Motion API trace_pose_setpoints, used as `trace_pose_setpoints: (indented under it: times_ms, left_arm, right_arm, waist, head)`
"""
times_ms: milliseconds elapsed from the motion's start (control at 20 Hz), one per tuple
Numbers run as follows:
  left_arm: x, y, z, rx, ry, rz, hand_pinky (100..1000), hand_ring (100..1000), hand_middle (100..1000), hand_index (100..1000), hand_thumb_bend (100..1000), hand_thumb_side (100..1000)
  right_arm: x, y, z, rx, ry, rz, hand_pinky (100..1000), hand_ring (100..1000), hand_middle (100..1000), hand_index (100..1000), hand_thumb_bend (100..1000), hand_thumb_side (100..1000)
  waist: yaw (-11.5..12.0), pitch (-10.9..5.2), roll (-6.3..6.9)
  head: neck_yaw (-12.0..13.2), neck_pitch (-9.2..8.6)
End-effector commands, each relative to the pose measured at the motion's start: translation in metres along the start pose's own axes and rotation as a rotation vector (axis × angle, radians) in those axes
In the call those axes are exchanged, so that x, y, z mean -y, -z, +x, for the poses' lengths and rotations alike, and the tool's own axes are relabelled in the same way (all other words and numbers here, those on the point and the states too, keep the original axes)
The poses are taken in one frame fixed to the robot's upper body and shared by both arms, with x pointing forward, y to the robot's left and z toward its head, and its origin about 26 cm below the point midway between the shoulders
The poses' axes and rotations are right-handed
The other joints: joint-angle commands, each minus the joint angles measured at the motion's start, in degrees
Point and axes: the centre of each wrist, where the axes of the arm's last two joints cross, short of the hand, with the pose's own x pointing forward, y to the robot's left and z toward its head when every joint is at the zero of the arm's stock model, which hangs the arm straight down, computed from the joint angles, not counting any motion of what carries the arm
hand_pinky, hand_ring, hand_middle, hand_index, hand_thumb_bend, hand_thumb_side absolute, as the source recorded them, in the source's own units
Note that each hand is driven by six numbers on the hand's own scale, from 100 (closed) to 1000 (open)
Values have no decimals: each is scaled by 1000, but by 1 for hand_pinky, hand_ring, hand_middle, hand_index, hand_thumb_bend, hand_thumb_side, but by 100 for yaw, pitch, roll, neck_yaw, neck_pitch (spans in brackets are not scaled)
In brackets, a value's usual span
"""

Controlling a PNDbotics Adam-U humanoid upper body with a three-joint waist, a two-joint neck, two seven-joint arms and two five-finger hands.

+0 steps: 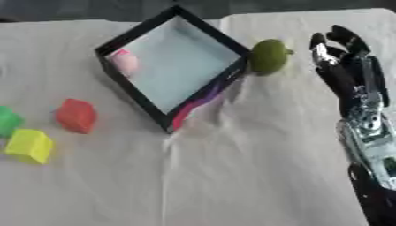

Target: Pick up objects on the table and place them in the box.

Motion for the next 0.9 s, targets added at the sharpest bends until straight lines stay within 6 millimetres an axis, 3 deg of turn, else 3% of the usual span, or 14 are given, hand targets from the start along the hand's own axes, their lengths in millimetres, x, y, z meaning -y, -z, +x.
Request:
trace_pose_setpoints:
  times_ms: [50, 350, 700, 900]
  left_arm:
    - [-30, 20, -13, -88, 190, -105, 859, 868, 823, 870, 591, 404]
    - [-22, 47, -34, -158, 374, -408, 910, 908, 843, 882, 732, 378]
    - [-5, 59, -47, -202, 477, -607, 932, 924, 846, 878, 775, 369]
    - [4, 63, -50, -214, 517, -650, 936, 927, 848, 875, 785, 350]
  right_arm:
    - [6, 5, 13, 47, -32, 4, 871, 811, 831, 872, 261, 412]
    - [6, 4, 12, 41, -36, 9, 871, 811, 832, 872, 259, 414]
    - [7, 3, 10, 34, -43, 18, 871, 811, 832, 873, 258, 413]
    - [7, 2, 9, 30, -48, 20, 871, 812, 832, 873, 258, 413]
  waist:
    - [-18, 15, 76]
    - [-21, 7, 67]
    - [73, -66, 42]
    - [130, -88, 7]
  head:
    - [35, -120]
    - [35, -210]
    - [404, -229]
    - [469, -252]
